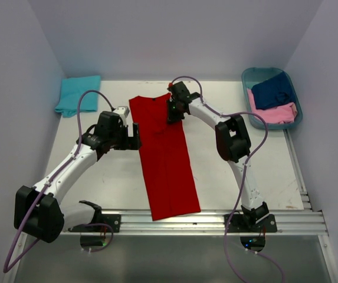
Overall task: Fold and stack the t-shirts
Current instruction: Rotate the tshirt 90 degrees
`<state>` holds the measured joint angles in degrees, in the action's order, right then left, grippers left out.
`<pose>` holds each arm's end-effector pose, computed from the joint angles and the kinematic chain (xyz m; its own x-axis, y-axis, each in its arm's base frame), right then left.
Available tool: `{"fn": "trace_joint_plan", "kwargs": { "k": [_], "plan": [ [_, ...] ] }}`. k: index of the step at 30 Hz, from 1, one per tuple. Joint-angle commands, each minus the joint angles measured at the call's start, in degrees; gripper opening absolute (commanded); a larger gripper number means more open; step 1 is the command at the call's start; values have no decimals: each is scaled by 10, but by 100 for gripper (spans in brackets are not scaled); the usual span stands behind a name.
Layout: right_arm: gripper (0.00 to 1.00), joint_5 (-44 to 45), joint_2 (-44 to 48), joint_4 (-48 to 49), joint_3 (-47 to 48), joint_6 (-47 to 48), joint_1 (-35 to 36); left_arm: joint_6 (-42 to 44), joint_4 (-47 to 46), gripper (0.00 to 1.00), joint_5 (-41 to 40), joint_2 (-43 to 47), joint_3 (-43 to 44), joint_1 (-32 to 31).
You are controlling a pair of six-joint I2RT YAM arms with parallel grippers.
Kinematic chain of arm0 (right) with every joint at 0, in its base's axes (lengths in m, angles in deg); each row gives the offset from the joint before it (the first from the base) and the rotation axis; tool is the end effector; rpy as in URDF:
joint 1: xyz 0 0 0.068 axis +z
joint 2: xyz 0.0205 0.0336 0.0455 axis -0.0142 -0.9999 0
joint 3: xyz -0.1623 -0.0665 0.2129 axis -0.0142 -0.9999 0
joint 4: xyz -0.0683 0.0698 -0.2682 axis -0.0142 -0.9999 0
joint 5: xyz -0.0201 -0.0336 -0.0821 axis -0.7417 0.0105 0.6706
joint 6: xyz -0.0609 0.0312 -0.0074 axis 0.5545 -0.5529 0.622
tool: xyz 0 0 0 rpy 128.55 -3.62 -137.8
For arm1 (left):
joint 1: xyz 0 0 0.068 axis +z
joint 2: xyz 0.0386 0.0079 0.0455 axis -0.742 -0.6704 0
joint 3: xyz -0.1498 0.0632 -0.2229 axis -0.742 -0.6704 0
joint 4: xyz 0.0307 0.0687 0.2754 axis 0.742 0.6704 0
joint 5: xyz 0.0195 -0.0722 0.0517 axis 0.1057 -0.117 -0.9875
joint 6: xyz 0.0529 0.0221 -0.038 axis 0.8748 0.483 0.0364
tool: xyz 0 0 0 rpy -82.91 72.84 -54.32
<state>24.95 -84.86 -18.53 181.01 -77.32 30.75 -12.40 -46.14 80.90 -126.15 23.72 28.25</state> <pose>0.4871 0.2896 0.1480 -0.8701 -0.0541 -0.4898 -0.2438 0.9111 0.3324 0.2720 -0.1015 0.2394 -0.7817 -0.0935 -0.6166 0.1151 0.9501 -0.2900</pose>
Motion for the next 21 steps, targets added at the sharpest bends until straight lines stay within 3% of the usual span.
{"fn": "trace_joint_plan", "kwargs": {
  "k": [1, 3, 15, 21],
  "plan": [
    [10, -4, -1, 3, 9, 0, 1, -7, -5, 100, -5, 1, 6, -2],
    [0, -17, 3, 20, 0, -1, 0, -6, -3, 100, -7, 3, 6, -2],
    [0, -165, 118, 226, -167, -5, 9, -7, -6, 100, -8, 5, 1, -2],
    [0, -192, 106, 239, -170, 6, 22, -6, -7, 100, -12, 10, -6, -2]
  ]
}}
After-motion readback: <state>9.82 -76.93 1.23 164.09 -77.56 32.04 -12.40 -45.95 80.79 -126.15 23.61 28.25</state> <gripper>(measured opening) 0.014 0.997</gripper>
